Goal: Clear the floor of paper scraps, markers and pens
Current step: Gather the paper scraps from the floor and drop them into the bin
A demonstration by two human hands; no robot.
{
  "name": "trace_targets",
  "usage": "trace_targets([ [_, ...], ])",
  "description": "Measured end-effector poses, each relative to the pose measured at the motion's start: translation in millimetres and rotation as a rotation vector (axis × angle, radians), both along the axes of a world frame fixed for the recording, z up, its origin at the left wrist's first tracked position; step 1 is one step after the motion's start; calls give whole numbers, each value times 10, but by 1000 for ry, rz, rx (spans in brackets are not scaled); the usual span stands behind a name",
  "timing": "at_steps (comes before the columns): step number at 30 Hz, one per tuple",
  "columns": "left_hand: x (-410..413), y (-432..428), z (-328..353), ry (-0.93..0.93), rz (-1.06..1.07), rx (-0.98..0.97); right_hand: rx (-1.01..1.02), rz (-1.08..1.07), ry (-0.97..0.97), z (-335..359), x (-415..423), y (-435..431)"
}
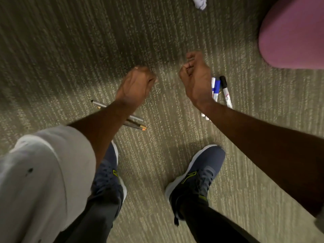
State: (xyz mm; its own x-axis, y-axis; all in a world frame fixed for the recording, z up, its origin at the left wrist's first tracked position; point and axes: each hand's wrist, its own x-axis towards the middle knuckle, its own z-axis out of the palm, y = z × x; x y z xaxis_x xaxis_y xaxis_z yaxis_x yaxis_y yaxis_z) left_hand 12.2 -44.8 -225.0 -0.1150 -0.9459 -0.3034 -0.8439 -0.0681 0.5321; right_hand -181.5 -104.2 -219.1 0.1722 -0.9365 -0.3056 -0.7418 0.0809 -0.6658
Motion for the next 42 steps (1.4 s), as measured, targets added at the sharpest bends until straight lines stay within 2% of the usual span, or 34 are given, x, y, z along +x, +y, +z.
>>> trace_targets([
  [5,47,-58,-120,-34,-51,2,-67,-22,48,36,-21,-840],
  [9,-4,-99,-200,-68,82,69,-2,69,137,-52,163,-1429],
  [11,-7,-109,-228,-23,156,99,66,80,145,-143,248,-1614],
  [13,12,-104,-216,72,216,121,51,36,64,-218,287,-1657],
  [16,13,-100,-163,158,256,197,-38,5,77,-181,232,-1511],
  [19,-27,-64,8,236,422,191,44,44,140,93,95,-1184],
  [21,-103,-20,221,270,518,187,107,52,144,339,-15,-912],
  [23,-234,-8,507,277,569,209,131,24,72,637,-119,-592],
  [26,-526,-99,1046,298,567,222,123,-106,-139,1151,-254,-225],
  [29,-881,-319,1640,367,563,202,159,-159,-163,1732,-396,-94],
  [31,-1131,-519,2008,400,511,196,104,-206,-225,2110,-524,-102],
  [38,-1891,-1272,2960,409,386,103,-104,-284,-114,3120,-1308,-575],
  [42,-2275,-1634,3290,429,343,15,-104,-296,19,3397,-1832,-869],
])
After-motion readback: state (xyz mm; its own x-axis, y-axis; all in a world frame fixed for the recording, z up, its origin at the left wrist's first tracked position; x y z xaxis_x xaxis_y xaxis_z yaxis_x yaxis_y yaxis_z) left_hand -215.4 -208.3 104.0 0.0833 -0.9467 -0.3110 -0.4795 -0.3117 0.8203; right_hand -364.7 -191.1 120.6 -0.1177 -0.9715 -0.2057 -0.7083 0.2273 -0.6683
